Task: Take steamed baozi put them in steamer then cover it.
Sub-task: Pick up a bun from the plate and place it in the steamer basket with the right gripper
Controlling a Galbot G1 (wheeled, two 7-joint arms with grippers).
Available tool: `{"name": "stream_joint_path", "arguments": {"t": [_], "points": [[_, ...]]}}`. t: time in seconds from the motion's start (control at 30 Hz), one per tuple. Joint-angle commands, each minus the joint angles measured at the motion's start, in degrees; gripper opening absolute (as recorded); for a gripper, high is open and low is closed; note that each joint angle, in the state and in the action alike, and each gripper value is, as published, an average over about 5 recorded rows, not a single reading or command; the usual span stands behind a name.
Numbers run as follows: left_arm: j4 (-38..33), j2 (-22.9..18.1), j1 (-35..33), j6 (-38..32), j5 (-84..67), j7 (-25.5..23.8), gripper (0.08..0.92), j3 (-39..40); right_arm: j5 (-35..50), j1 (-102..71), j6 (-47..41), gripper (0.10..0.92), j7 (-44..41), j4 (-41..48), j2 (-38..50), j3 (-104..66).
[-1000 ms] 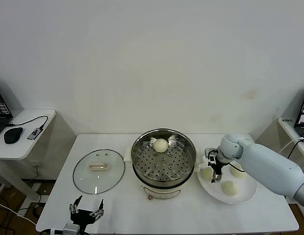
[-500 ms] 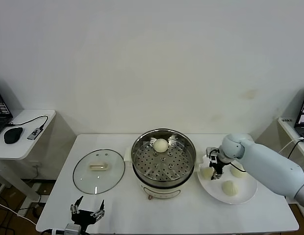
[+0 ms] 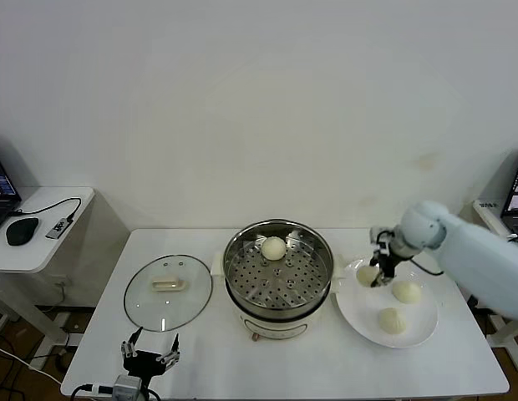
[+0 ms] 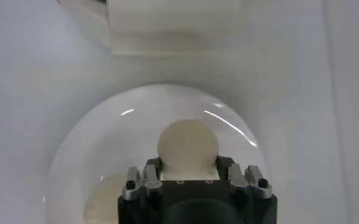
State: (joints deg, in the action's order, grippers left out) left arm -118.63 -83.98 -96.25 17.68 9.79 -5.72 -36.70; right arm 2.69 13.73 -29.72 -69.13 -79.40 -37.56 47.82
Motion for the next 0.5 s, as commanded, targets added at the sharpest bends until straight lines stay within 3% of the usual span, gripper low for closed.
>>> {"name": "stream_joint_path", "arguments": {"t": [0.03,0.23,0.5], "points": [[-0.8,0.0,0.0,0.1,2.9,0.3,0.823,-0.1,10.9,21.2,-2.7,0.56,-3.7,-3.0,-1.7,11.6],[-2.5,0.0,-0.1,0.7,2.1,0.1,0.823,-0.5,15.0,22.6,-6.6,0.56,-4.3,-2.0,-10.8,12.7],[-4.5,0.3,1.0,2.0,2.0,-1.5,0.823,-1.3,13.6,17.6,-8.5,0.56,-3.1,2.8,-22.8,11.1]]}}
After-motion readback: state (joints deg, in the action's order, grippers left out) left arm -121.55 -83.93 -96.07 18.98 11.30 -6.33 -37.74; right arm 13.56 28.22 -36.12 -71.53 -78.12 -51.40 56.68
